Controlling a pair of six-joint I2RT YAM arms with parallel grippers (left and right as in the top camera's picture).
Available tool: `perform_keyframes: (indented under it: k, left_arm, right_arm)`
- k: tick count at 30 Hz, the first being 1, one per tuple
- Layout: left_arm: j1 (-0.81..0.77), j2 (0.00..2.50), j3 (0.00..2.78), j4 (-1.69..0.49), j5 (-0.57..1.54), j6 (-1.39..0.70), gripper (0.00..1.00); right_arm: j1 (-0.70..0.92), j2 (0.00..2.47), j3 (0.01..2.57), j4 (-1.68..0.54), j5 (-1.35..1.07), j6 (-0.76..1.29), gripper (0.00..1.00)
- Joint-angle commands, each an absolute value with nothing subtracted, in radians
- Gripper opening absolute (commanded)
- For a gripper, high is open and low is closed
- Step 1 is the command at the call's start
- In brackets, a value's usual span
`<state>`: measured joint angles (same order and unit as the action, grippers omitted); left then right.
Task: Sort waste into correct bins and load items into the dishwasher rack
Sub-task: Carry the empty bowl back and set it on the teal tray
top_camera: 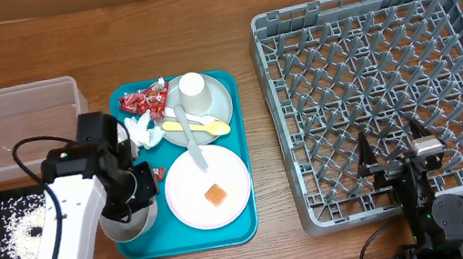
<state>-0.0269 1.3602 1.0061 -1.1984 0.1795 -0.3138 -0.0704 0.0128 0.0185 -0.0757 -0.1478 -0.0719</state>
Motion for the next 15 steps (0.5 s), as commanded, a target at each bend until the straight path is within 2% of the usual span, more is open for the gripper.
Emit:
perform_keyframes:
  k: [1, 7, 13, 15]
  left_arm:
    - [-0.034, 1.368, 0.992, -1.189, 0.126, -0.356, 0.04]
    - [-0.034, 1.368, 0.99, -1.192, 0.124, -0.356, 0.12]
    - [-0.034, 1.368, 0.99, -1.192, 0.131, -0.356, 0.11]
    - [-0.034, 1.368, 0.99, -1.192, 0.131, -0.356, 0.14]
  right_arm:
    - [-0.074, 0.003, 0.008, -0.073, -0.135, -0.071, 1.0]
    - [-0.074, 0.003, 0.008, -0.073, -0.135, -0.071, 1.0]
    - [-0.074, 0.003, 0.008, -0.073, -0.135, -0.071, 1.0]
    - [-0.074, 0.003, 0.008, -0.073, -0.135, -0.071, 1.0]
